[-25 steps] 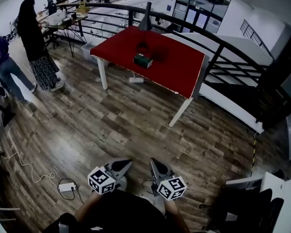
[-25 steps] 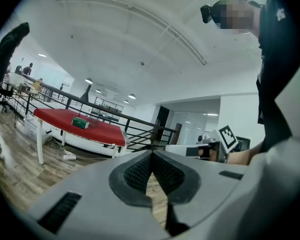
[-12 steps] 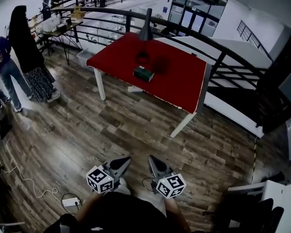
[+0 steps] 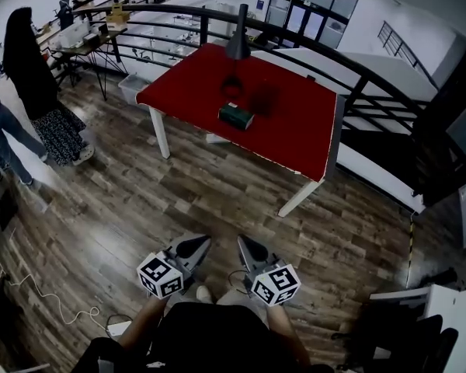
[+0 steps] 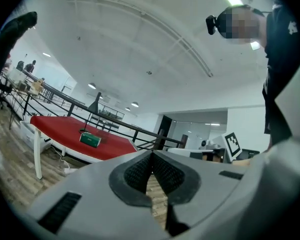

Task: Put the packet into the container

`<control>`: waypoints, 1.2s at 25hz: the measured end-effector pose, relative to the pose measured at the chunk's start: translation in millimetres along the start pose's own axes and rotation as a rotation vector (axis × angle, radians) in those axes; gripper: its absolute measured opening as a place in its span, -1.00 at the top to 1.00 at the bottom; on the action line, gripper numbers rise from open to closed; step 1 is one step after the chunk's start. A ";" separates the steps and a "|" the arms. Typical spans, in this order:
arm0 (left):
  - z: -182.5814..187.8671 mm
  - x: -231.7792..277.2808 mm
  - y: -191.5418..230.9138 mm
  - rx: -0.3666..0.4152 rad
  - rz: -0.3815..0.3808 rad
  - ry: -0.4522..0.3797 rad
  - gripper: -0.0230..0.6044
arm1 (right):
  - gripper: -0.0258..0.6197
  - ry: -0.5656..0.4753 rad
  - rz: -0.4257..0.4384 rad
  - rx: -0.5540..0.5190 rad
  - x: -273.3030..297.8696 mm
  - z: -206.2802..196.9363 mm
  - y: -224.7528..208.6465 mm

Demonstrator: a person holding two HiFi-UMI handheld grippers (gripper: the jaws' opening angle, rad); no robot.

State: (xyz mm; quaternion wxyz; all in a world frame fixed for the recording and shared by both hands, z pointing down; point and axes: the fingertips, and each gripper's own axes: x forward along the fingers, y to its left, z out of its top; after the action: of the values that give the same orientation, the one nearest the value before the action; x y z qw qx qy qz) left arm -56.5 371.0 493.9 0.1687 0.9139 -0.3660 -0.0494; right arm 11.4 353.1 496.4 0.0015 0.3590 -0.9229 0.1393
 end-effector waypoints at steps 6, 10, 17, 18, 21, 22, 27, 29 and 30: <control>-2.8 3.2 19.1 -0.048 0.004 0.004 0.90 | 0.86 0.020 -0.021 -0.008 18.9 3.9 -10.5; 5.9 12.5 45.6 -0.047 0.021 -0.003 0.90 | 0.86 0.010 -0.016 -0.010 45.3 8.4 -26.4; 18.6 61.8 96.8 -0.041 0.031 0.005 0.90 | 0.86 0.004 -0.005 -0.011 98.2 21.3 -77.7; 20.8 71.2 104.6 -0.040 0.032 0.007 0.90 | 0.86 0.005 -0.004 -0.013 105.2 24.0 -86.7; 30.6 103.6 125.3 -0.041 0.028 0.009 0.90 | 0.86 0.011 -0.008 -0.019 124.3 35.3 -118.8; 34.5 115.0 130.1 -0.039 0.025 0.010 0.90 | 0.86 0.011 -0.012 -0.015 129.6 39.3 -130.9; 51.4 162.4 150.8 -0.034 0.024 0.021 0.90 | 0.86 0.012 -0.015 0.000 152.8 58.7 -180.3; 56.2 177.8 160.8 -0.030 0.027 0.025 0.90 | 0.86 0.004 -0.013 0.002 163.6 66.5 -197.6; 57.8 185.8 166.8 -0.028 0.029 0.028 0.90 | 0.86 0.001 -0.013 0.002 169.3 69.8 -206.6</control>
State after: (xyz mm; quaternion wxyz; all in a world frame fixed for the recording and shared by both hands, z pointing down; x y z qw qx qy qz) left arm -42.6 115.2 503.3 0.1874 0.9066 -0.3760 -0.0392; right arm 29.6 77.7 499.6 0.0025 0.3650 -0.9203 0.1406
